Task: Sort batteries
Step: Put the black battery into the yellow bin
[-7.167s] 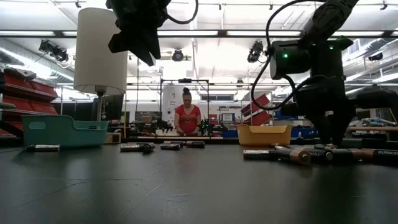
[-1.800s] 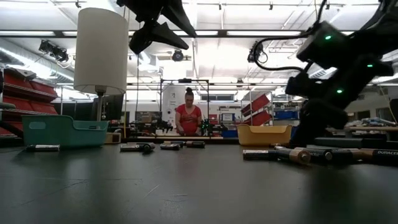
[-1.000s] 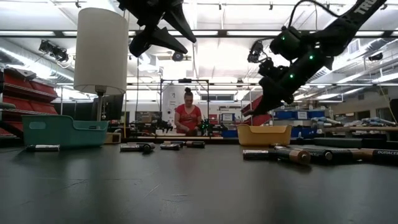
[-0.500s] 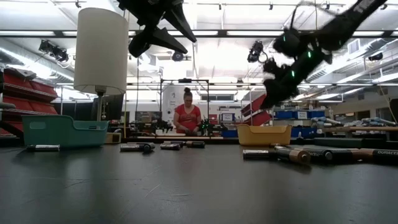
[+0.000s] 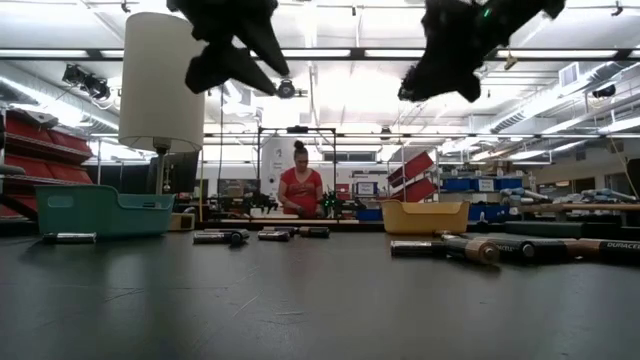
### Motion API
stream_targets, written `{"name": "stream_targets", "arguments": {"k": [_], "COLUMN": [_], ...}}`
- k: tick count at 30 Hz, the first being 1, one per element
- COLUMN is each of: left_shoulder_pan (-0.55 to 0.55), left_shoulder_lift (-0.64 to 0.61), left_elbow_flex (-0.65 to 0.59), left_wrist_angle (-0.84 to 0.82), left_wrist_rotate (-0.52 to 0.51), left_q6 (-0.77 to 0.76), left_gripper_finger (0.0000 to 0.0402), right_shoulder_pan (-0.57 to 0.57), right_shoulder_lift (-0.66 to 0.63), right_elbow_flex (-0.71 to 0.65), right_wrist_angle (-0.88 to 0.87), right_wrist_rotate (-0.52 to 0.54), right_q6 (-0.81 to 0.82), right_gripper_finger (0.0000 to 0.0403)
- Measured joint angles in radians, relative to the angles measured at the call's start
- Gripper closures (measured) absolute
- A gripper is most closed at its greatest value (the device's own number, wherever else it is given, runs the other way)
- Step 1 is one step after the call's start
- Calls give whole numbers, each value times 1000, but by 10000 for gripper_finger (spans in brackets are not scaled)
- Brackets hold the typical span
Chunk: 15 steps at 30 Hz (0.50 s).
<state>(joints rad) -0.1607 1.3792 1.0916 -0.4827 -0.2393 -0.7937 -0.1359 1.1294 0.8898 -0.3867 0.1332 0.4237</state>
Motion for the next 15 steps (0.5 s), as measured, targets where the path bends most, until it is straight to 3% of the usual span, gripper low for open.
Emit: {"name": "stream_targets", "arguments": {"k": [9, 15], "left_shoulder_pan": [-170, -224], "left_shoulder_lift": [-6, -5], "left_elbow_flex": [0, 0], "left_wrist_angle": [73, 76], "left_wrist_rotate": [-90, -133], "left_q6": [-21, -31], "left_gripper_finger": [245, 245], "right_shoulder_pan": [338, 508], "right_shoulder_lift": [44, 144], "right_elbow_flex": [0, -1], "right_wrist_angle": [-191, -209], "right_wrist_rotate": [60, -22], "right_q6": [367, 397], "right_gripper_finger": [254, 254]}}
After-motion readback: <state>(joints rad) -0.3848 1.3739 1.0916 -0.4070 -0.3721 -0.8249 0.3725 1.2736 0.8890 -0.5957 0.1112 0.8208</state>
